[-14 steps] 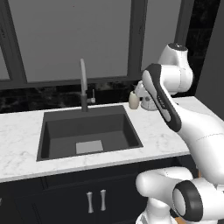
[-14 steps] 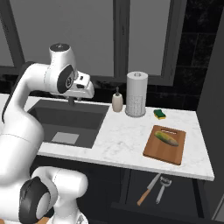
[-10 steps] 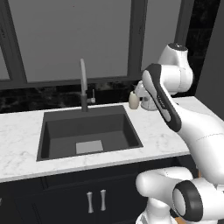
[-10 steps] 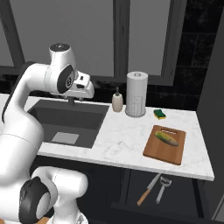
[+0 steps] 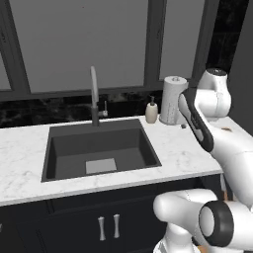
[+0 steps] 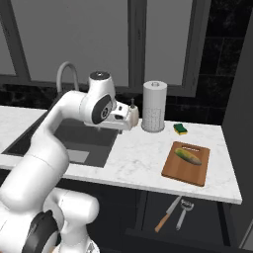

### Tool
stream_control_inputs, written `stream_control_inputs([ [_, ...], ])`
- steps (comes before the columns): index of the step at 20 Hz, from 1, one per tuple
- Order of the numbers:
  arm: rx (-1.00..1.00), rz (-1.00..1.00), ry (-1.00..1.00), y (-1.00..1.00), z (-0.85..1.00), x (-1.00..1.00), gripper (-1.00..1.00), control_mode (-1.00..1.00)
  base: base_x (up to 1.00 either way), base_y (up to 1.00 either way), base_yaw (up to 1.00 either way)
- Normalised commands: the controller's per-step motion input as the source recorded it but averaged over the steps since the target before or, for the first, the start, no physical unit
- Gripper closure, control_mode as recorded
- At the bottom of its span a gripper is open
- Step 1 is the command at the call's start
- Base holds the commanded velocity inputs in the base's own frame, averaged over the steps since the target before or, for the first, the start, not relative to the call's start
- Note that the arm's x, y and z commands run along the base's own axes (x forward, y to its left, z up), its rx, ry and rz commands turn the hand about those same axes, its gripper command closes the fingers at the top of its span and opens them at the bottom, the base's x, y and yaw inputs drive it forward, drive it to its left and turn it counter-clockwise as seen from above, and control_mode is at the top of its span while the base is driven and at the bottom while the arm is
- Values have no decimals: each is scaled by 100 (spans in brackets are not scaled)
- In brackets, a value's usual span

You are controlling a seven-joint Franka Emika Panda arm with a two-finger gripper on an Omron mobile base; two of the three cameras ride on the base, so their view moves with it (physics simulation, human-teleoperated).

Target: Place the appropriate cutting tool for cutting the cucumber skin on the cutting board.

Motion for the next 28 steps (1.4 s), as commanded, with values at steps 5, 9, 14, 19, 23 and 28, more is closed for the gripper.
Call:
stream_control_inputs([
  [5, -10, 0, 0, -100, -29, -54, -100, -100, 0, 0, 0],
  [9, -1, -3, 0, -91, 0, -79, -100, -100, 0, 0, 0],
  [14, 4, -1, 0, -52, 15, -79, -100, -100, 0, 0, 0],
  [19, 11, -5, 0, -59, 19, -97, -100, -100, 0, 0, 0],
  [23, 12, -3, 0, -75, 9, -71, -100, -100, 0, 0, 0],
  [28, 9, -1, 1, -68, -4, -24, -100, -100, 0, 0, 0],
])
